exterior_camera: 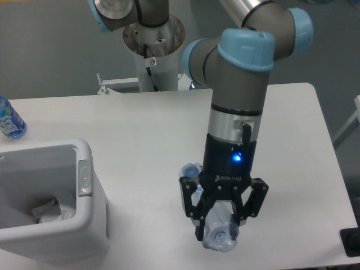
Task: Place the trash in the trash can
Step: 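Lift the gripped water bottle up from the table, then carry the bottle into the white bin and open the gripper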
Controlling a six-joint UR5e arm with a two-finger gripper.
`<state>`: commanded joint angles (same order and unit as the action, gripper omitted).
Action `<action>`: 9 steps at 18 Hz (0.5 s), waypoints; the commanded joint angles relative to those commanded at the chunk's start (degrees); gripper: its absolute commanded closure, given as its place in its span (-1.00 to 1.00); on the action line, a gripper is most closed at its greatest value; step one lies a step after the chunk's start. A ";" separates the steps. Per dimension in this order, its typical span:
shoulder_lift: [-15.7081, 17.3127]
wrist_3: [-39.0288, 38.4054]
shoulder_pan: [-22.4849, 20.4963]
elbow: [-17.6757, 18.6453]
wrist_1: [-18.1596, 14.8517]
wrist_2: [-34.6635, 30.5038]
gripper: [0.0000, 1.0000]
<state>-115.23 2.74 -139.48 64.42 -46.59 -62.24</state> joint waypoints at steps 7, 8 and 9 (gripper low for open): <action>2.20 -5.11 4.04 -0.09 2.64 1.42 -0.21; 2.38 -5.55 4.57 -0.17 2.82 1.42 -0.21; 2.73 -5.55 5.27 -0.18 3.08 1.42 -0.21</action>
<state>-112.50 -2.81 -134.22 64.25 -43.51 -60.82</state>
